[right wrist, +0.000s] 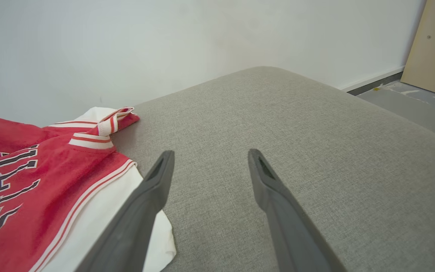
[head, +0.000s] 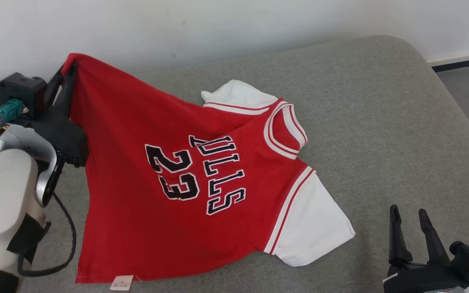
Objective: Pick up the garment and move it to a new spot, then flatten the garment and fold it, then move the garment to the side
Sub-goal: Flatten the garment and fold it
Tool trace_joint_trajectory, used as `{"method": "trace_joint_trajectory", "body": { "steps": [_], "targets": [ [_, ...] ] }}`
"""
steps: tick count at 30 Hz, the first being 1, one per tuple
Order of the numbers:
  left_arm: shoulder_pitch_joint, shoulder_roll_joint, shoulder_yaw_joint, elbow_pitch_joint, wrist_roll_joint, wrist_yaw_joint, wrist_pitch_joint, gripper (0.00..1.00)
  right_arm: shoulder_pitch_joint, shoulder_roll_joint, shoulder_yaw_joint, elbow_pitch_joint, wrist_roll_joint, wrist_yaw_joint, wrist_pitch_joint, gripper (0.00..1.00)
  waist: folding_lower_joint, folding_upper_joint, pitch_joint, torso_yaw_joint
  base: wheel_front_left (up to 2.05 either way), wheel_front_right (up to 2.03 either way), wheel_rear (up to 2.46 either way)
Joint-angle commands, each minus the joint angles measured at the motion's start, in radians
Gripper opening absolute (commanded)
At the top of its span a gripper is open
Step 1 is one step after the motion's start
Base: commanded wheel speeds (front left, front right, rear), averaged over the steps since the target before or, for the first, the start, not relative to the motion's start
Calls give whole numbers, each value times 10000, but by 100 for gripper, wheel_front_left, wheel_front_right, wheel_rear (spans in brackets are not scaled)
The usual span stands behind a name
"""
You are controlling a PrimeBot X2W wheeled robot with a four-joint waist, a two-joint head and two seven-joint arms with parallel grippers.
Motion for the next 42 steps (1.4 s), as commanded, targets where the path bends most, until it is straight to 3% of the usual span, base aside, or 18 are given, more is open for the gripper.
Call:
{"method": "trace_joint_trajectory", "body": {
  "steps": [1,2,4,11,16,27,32,38,42],
  "targets": [
    [-64,27,47,109,-70,55,-27,0,-3,8,-28,-8,-84,-21,-3,100,0,-1,45,-69,0,0,0],
    [-51,52,73,203,-110,63,-17,0,-1,11,-29,-12,-91,-21,-3,100,0,-1,53,-84,0,0,0],
    [76,67,54,393,-138,75,-75,100,22,36,-27,-16,-105,-21,-3,100,0,-1,61,-98,0,0,0],
    [687,-25,167,771,-324,251,-872,100,71,76,76,22,-135,-21,-4,100,0,-1,-182,64,0,0,0],
    [1308,-60,454,406,-440,614,-1349,100,145,46,204,-186,-127,-21,-3,100,0,-1,-470,282,0,0,0],
    [4767,-473,1623,-2984,-380,1690,-1552,100,451,-129,483,-373,-228,-21,-3,100,0,-1,-1166,1347,0,0,0],
    [6742,-1008,2000,-4520,-106,2056,-1555,100,660,-201,498,-361,-225,-21,-4,100,0,-1,-1416,1866,0,0,0],
    [7774,-1545,2165,-5171,179,2068,-1555,100,774,-277,555,-364,-216,-21,-4,100,0,-1,-1560,2258,0,0,0],
    [8247,-1856,2364,-5544,339,1816,-1555,100,695,-296,705,-363,-211,-21,-4,100,0,-1,-1605,2303,0,0,0]
  ]
}}
